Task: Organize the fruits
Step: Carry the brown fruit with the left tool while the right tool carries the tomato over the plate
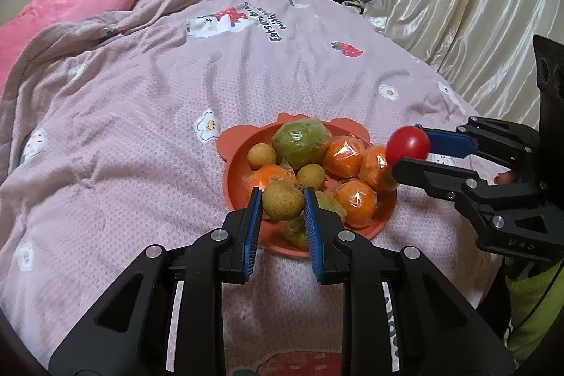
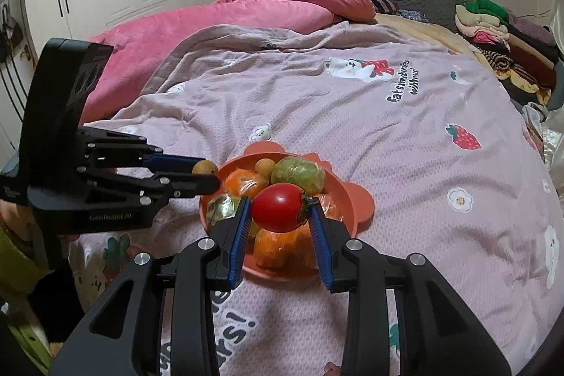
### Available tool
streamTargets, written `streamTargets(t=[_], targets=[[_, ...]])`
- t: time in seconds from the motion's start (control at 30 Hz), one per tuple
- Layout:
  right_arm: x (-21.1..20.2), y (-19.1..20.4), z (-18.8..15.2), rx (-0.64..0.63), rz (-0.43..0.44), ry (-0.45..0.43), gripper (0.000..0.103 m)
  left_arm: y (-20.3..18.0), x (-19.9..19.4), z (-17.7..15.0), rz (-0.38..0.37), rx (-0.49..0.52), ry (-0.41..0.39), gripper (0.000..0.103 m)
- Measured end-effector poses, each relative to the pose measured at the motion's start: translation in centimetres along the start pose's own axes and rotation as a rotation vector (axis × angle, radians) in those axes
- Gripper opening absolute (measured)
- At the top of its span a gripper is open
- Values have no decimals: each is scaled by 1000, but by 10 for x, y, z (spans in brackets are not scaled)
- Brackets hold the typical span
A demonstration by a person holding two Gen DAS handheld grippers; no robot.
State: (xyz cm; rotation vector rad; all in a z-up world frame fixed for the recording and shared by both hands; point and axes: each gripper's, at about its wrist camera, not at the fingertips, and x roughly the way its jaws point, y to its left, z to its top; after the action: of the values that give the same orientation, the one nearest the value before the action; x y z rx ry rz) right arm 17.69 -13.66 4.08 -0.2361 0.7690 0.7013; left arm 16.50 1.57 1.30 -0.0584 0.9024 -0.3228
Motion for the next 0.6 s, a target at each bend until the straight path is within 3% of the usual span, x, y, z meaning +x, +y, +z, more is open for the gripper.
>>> streamTargets(t=[0.6], targets=[[30,1,7,-27,-25,76,32,9,9,0,-38,-18,-1,17]])
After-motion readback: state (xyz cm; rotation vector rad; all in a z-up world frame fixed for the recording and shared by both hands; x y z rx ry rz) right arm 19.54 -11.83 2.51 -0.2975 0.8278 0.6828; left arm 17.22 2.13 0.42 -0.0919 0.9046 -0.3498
